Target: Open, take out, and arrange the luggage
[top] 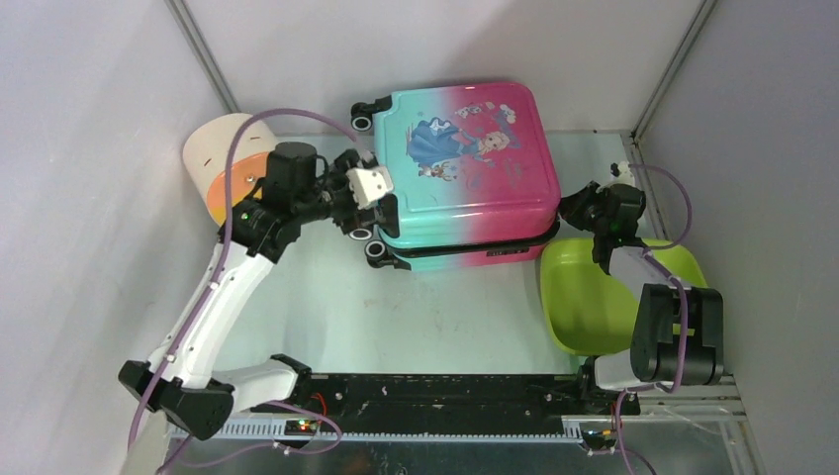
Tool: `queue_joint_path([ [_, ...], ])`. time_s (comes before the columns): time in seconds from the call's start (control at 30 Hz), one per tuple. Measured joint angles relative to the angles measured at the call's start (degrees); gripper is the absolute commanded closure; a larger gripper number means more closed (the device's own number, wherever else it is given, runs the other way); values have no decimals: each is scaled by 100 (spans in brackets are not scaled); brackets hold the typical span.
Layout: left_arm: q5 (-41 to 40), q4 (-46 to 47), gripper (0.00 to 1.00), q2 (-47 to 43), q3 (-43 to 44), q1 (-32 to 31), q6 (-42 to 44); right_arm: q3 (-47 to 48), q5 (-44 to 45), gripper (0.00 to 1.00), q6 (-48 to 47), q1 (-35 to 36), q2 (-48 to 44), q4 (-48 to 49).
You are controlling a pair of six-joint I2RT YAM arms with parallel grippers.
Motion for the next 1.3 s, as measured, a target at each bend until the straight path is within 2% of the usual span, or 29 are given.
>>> queue_joint_path([
  [0.1,216,-435,21,-48,-258,-2,669,-2,-26,100,-35,-11,-37,-39],
  [0.27,203,-922,21,533,-603,4,1405,-9,-129,100,-105,-72,-81,-85],
  [0.47,140,-1088,21,1001,-651,85,1805,-9,-155,100,-262,-90,-192,-175],
  [0.6,46,-1121,25,1314,-533,118,1952,-11,-149,100,-330,-90,-286,-247],
  [0.67,28,-1154,37,1506,-431,125,2011,-17,-146,100,-358,-90,-321,-260],
  [0.73,0,-1191,66,1633,-389,125,2074,-39,-138,100,-376,-90,-361,-264],
  [0.77,42,-1123,90,1652,-389,116,2153,-66,-125,100,-376,-90,-398,-262],
  [0.83,-52,-1091,99,1648,-271,83,2085,-103,-107,100,-376,-90,-461,-291],
  [1.1,-188,-1095,100,1364,-492,83,2490,-114,-63,100,-291,-7,-647,-702],
  [1.3,415,-988,99,479,-1071,844,3254,-258,225,100,-317,767,-1226,-1534],
])
